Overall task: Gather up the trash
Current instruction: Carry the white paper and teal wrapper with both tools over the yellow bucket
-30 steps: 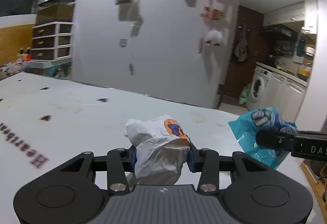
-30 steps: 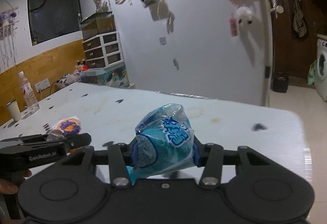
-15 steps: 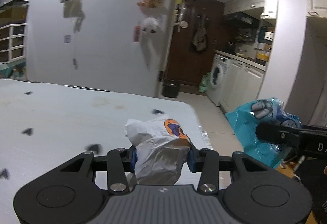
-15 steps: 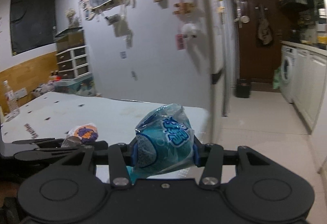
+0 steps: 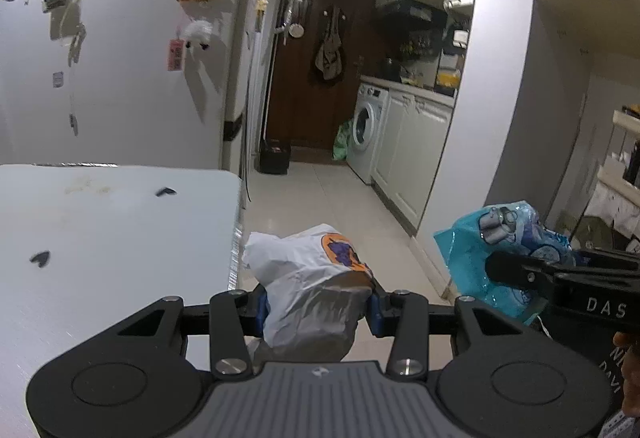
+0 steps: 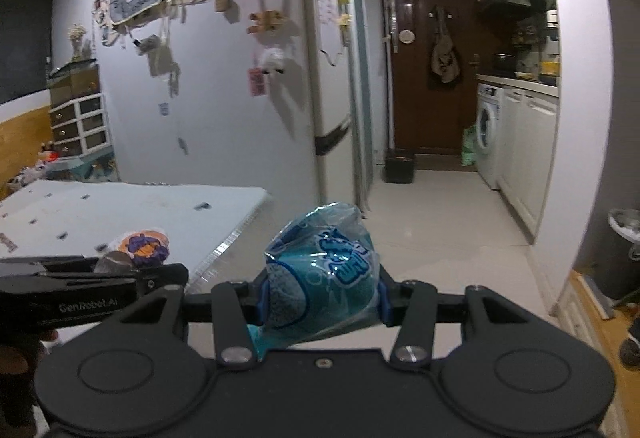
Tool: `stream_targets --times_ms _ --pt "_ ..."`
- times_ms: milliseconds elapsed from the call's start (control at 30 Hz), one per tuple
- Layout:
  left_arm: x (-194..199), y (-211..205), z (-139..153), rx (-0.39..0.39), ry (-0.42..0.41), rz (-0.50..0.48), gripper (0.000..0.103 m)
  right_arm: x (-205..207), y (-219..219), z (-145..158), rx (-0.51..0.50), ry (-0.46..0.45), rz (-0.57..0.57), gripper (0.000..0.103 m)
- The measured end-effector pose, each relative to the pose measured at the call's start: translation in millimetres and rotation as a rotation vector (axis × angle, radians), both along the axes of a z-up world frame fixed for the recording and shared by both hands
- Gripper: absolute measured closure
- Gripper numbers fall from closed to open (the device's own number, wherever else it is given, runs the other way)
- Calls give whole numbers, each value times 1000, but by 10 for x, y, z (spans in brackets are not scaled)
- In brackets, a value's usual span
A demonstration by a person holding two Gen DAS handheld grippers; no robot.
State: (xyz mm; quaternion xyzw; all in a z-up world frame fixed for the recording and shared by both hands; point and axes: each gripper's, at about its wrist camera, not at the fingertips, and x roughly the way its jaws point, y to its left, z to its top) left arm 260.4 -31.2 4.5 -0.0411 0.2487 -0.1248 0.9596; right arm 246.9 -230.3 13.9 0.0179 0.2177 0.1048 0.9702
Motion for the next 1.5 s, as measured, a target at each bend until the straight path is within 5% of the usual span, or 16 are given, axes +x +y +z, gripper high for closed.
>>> stream_targets --times_ms 667,1033,1500 --pt "-18 -981 -626 135 163 -74 58 -192 -877 -924 23 176 -91 53" --pt "589 -1343 -1558 185 392 -114 58 289 -1032 -1733 19 413 -70 53" --pt "1220 -1225 -2635 169 615 -137 58 931 -1022 -2665 21 651 -72 52"
